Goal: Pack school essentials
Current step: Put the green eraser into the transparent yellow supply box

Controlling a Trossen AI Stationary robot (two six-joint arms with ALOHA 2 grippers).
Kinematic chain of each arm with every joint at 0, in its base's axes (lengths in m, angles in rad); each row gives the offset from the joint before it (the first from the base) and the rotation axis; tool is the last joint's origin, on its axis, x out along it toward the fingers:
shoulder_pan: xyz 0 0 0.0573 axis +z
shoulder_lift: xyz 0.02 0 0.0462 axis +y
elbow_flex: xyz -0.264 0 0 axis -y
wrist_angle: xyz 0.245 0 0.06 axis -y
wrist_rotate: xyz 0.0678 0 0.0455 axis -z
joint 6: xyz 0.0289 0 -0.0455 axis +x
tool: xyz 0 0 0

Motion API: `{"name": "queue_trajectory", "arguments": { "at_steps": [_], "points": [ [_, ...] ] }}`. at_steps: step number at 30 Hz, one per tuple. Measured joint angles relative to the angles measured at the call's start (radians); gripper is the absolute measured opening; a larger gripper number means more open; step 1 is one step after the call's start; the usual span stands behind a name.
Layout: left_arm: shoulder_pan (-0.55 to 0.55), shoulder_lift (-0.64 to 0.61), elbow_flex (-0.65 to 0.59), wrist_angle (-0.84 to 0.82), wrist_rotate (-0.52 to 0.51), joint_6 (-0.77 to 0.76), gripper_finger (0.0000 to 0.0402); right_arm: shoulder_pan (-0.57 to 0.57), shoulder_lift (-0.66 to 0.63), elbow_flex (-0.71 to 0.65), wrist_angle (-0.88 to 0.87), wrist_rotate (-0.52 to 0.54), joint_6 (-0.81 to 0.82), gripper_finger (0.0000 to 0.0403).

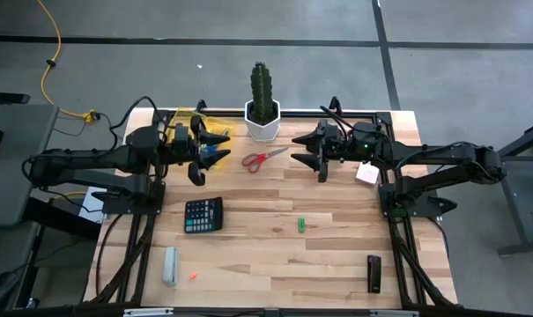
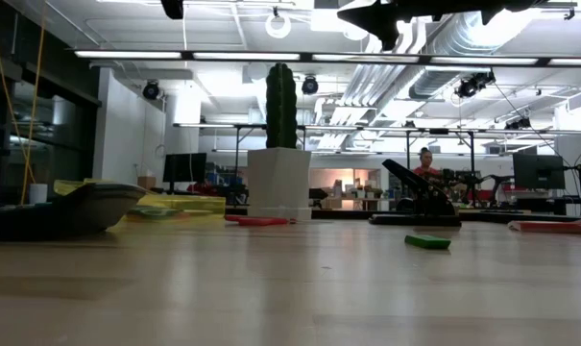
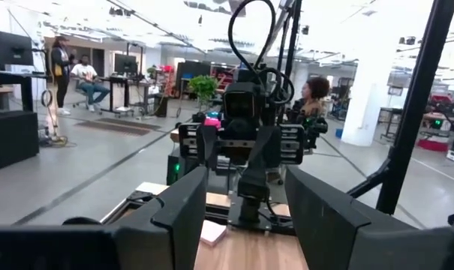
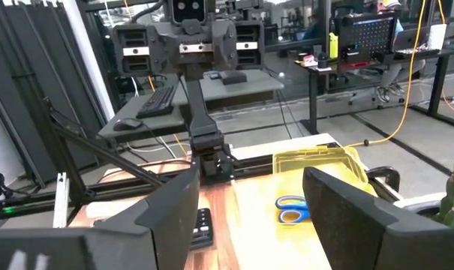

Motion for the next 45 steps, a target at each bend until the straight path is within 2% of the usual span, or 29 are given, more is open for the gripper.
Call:
{"name": "queue_trajectory", "arguments": {
  "at_steps": [5,13,19,24,29,32,37,45],
  "points": [
    [0.0,0.0,0.0,-0.001,0.001,-0.027,0.017,0.0,0.0,0.0,0.0,0.0,0.029,0.0232],
    [0.0,0.0,0.0,-0.002,0.003,-0.037,0.017,0.0,0.0,0.0,-0.02,0.0,0.407,0.0232],
    [0.0,0.0,0.0,-0.002,0.002,-0.069,0.017,0.068,0.0,0.0,-0.193,0.017,0.603,0.0232],
    [0.0,0.0,0.0,-0.002,0.0,-0.071,0.017,0.223,0.0,0.0,-0.41,0.159,0.772,0.0232],
    [0.001,0.0,0.0,-0.002,0.0,-0.071,0.017,0.368,0.021,0.0,-0.599,0.292,1.072,0.0232],
    [0.004,0.0,0.0,-0.003,0.0,-0.071,0.017,0.43,0.068,0.001,-0.644,0.308,1.215,0.0232],
    [0.004,0.0,0.0,-0.012,0.0,-0.071,0.017,0.482,0.197,0.043,-0.685,0.285,1.362,0.0232],
    [0.004,0.0,0.001,-0.014,0.0,-0.071,0.017,0.484,0.477,0.313,-1.009,0.241,1.44,0.0232]
  ]
}}
